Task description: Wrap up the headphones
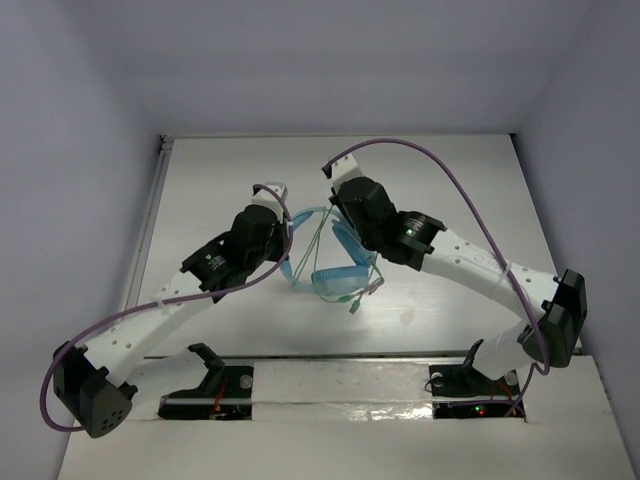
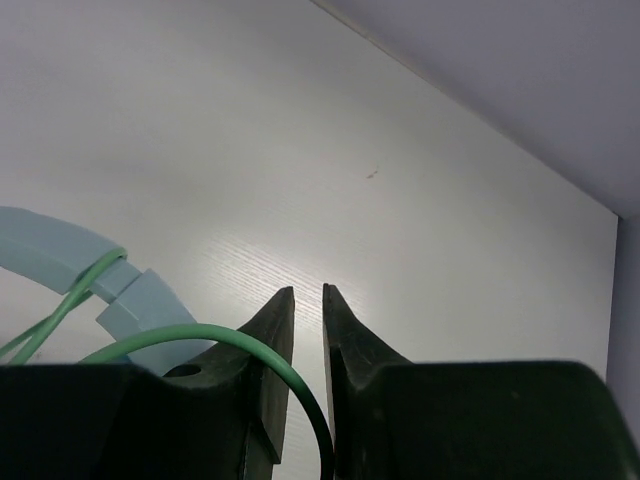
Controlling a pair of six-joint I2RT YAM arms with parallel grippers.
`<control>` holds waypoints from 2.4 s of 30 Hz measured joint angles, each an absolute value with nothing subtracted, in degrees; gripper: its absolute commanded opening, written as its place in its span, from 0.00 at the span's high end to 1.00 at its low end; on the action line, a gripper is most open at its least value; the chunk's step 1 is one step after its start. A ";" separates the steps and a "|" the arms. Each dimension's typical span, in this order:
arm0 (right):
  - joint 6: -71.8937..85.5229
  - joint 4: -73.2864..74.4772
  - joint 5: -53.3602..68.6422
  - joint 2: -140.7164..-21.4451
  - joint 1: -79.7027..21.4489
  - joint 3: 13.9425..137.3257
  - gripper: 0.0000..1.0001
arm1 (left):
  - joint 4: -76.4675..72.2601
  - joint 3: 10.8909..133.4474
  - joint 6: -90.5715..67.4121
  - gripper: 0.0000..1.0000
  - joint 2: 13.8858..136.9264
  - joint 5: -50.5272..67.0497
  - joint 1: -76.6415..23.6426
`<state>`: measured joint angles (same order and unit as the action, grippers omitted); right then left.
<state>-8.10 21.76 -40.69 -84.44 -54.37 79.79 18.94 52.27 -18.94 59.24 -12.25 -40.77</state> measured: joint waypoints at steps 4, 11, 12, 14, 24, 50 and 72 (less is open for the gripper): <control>-7.79 22.06 -38.96 -85.10 -53.36 79.79 0.76 | 22.52 54.06 -16.91 1.00 59.22 -15.33 -40.77; -7.62 22.02 -36.84 -86.52 -49.34 80.12 0.73 | 25.41 55.96 -12.21 1.00 59.22 -15.31 -40.77; -7.40 22.02 -36.51 -86.96 -48.77 80.20 0.73 | 25.71 56.27 -11.38 1.00 59.22 -14.83 -40.77; -7.05 22.02 -35.35 -87.92 -48.03 80.20 0.71 | 25.98 56.62 -9.85 1.00 59.22 -13.76 -40.77; -4.10 19.97 -30.87 -89.91 -46.13 79.09 0.88 | 26.24 59.13 -7.49 1.00 59.20 -3.25 -40.45; 17.58 -11.79 7.42 -79.75 -39.66 55.29 0.97 | 25.89 70.54 -10.44 1.00 58.06 -3.55 -37.10; -1.08 -5.91 -7.11 -73.45 -39.38 74.32 0.94 | 16.82 69.28 -1.23 1.00 59.20 -7.31 -36.88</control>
<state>-1.08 -5.91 -7.11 -73.45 -39.38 74.32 16.82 69.28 -1.23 59.20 -7.31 -36.88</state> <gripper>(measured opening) 0.089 0.109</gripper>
